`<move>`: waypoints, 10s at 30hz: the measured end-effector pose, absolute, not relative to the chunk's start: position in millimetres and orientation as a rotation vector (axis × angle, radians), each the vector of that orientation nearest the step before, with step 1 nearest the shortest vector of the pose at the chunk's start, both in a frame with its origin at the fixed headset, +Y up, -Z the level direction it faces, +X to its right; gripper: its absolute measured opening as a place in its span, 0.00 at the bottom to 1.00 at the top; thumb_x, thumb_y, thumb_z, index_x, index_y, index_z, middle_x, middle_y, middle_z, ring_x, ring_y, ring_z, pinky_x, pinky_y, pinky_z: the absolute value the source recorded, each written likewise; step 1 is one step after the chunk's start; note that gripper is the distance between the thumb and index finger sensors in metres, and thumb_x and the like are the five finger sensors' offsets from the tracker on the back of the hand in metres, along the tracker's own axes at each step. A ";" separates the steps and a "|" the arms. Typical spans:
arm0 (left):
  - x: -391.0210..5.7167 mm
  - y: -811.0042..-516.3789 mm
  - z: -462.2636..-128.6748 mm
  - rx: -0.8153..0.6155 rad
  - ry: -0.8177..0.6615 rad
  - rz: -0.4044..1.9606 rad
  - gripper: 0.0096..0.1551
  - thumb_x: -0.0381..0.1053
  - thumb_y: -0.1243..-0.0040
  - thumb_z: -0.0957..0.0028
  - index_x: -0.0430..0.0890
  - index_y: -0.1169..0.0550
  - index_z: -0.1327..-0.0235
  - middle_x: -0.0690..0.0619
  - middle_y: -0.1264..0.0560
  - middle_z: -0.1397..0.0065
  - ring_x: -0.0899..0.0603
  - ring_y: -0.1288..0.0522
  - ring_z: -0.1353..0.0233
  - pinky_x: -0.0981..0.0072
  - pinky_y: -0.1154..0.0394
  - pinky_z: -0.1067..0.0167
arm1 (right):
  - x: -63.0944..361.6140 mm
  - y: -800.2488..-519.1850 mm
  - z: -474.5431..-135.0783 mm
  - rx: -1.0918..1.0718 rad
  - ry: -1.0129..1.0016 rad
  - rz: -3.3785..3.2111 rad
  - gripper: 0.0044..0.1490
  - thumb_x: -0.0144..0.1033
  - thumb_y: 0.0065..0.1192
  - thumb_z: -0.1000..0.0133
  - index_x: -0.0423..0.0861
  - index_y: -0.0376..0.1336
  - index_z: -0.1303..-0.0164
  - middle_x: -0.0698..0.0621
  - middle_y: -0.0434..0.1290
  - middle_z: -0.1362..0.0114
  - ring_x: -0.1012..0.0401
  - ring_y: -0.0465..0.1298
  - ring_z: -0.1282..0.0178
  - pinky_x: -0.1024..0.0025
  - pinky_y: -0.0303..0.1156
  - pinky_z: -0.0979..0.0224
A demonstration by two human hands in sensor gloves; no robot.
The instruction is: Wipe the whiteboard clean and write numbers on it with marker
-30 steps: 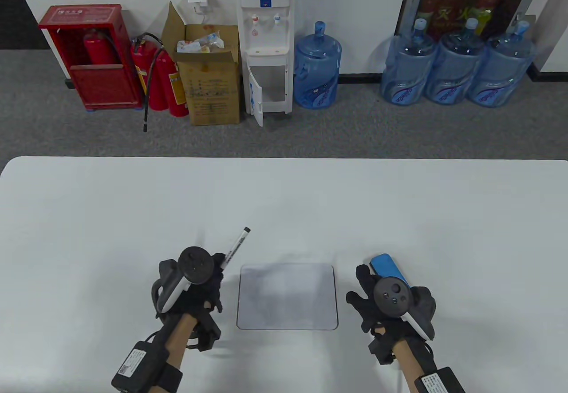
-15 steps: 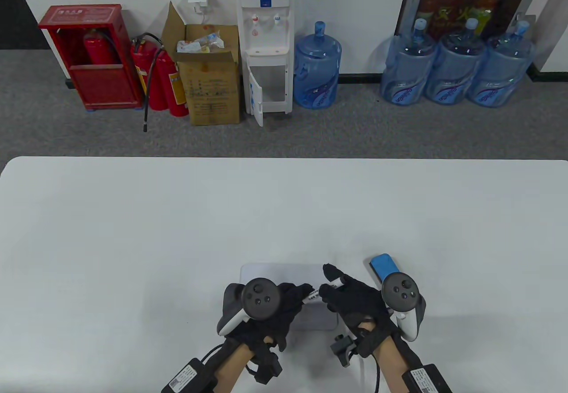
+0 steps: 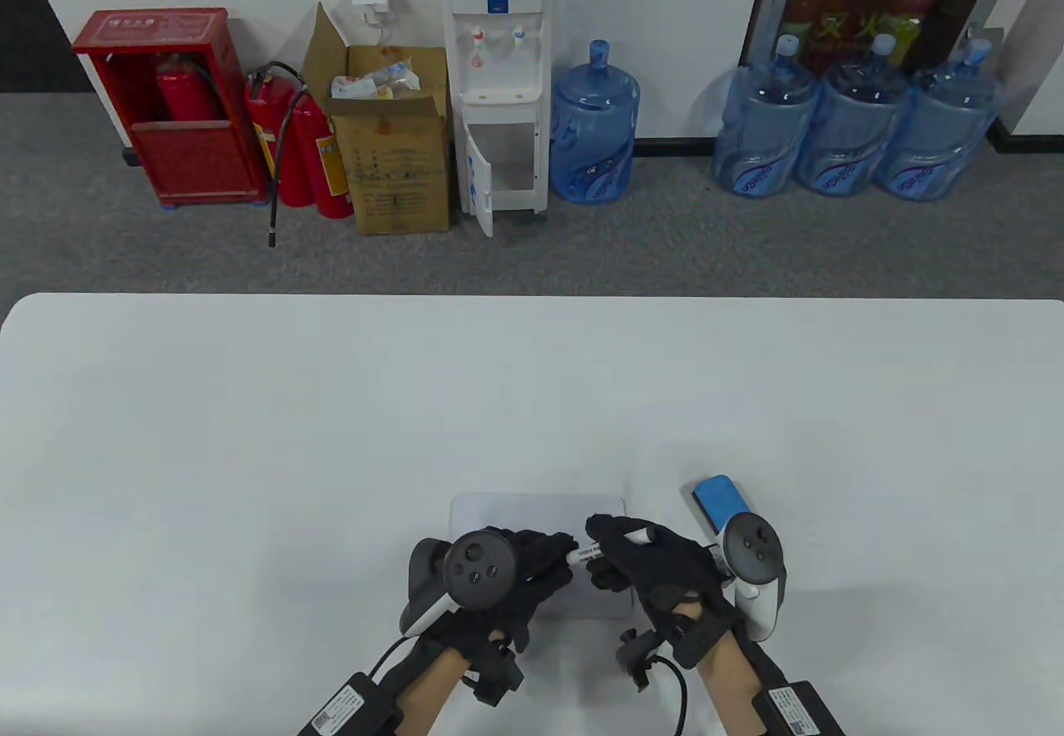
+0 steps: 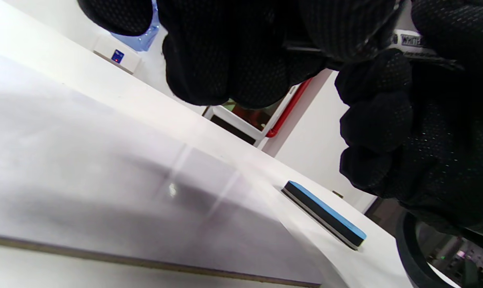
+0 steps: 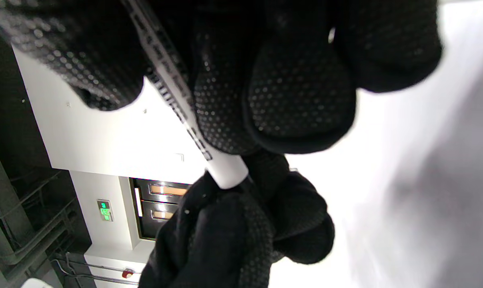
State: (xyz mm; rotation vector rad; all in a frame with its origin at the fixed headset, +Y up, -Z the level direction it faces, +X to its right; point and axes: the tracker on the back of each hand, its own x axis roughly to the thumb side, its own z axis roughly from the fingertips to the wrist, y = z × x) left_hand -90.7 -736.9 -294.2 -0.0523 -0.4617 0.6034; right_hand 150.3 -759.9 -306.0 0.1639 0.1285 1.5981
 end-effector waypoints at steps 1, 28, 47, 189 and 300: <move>-90.0 -737.6 -294.6 -0.090 -0.477 0.621 0.26 0.60 0.45 0.49 0.59 0.23 0.37 0.56 0.18 0.37 0.43 0.19 0.41 0.33 0.39 0.25 | 150.4 -760.4 -306.1 0.170 0.143 1.585 0.34 0.54 0.71 0.52 0.43 0.75 0.45 0.46 0.83 0.51 0.55 0.85 0.58 0.50 0.77 0.51; -125.7 -735.6 -309.6 -0.489 -0.582 0.723 0.26 0.58 0.51 0.47 0.56 0.22 0.38 0.55 0.19 0.40 0.40 0.21 0.40 0.32 0.39 0.26 | 149.2 -755.0 -308.4 0.360 0.116 1.386 0.30 0.53 0.68 0.50 0.48 0.73 0.42 0.48 0.80 0.46 0.56 0.83 0.50 0.53 0.75 0.39; -273.7 -748.8 -339.9 -0.091 0.107 -0.038 0.24 0.60 0.38 0.52 0.62 0.17 0.41 0.56 0.18 0.32 0.40 0.22 0.31 0.34 0.37 0.26 | 203.4 -767.6 -312.1 0.114 0.027 1.486 0.33 0.50 0.70 0.50 0.42 0.73 0.40 0.43 0.79 0.45 0.50 0.81 0.51 0.45 0.70 0.42; -154.0 -781.4 -321.1 -0.346 -0.212 0.002 0.47 0.71 0.48 0.56 0.63 0.43 0.20 0.51 0.49 0.10 0.34 0.46 0.14 0.33 0.45 0.22 | 86.5 -777.8 -333.8 0.301 0.311 2.153 0.33 0.48 0.70 0.49 0.46 0.71 0.36 0.42 0.75 0.36 0.48 0.81 0.53 0.53 0.73 0.57; -248.8 -767.0 -357.4 -0.341 0.157 -0.184 0.27 0.56 0.39 0.49 0.61 0.28 0.34 0.52 0.32 0.20 0.39 0.28 0.29 0.38 0.36 0.28 | 202.1 -773.6 -311.0 0.051 0.099 1.849 0.36 0.49 0.70 0.49 0.41 0.71 0.35 0.38 0.76 0.38 0.47 0.81 0.56 0.51 0.73 0.59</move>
